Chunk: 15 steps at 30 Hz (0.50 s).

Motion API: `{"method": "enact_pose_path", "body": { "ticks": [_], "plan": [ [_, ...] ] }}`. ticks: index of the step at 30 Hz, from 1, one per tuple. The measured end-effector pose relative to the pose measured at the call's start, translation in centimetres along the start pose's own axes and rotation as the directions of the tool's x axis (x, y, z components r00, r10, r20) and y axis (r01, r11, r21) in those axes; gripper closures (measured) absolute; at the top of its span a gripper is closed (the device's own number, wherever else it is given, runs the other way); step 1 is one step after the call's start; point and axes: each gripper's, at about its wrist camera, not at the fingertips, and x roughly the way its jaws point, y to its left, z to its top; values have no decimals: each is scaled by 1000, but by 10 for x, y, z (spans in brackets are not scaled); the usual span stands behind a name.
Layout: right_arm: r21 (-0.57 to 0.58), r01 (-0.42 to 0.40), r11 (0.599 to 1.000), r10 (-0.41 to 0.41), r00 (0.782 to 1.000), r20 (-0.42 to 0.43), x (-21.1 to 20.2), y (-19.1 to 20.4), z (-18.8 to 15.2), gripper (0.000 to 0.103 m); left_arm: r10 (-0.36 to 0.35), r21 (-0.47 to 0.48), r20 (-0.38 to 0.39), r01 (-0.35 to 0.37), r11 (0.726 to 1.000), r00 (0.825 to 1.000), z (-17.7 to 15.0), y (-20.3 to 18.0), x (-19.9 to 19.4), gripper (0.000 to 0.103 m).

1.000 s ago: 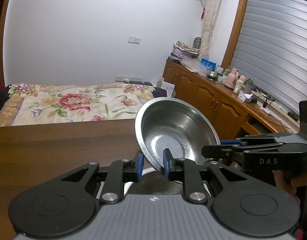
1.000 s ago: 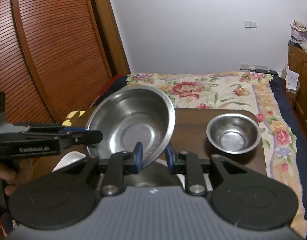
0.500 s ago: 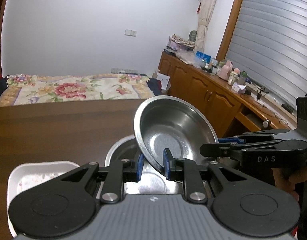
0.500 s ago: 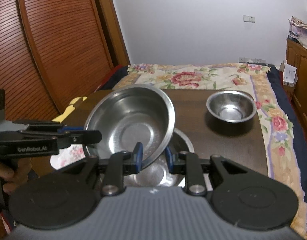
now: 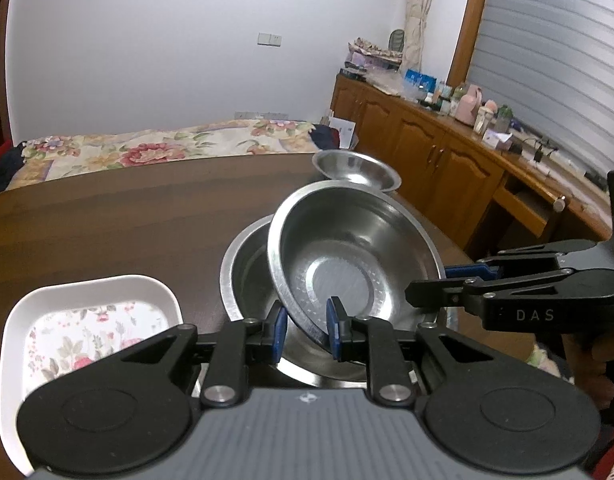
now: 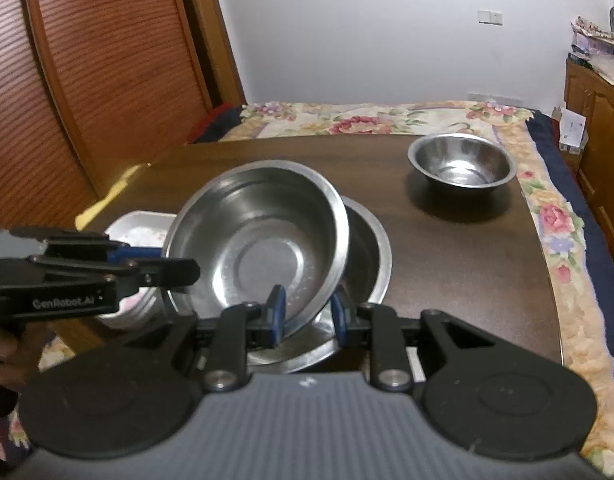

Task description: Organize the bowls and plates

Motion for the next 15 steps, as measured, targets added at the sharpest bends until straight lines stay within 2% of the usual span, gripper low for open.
{"method": "enact_pose_path", "body": {
  "ticks": [15],
  "plan": [
    [-44, 38, 998, -38, 999, 13, 5, 5, -3, 77, 55, 72, 3, -55, 996, 998, -4, -7, 12, 79]
  ]
}}
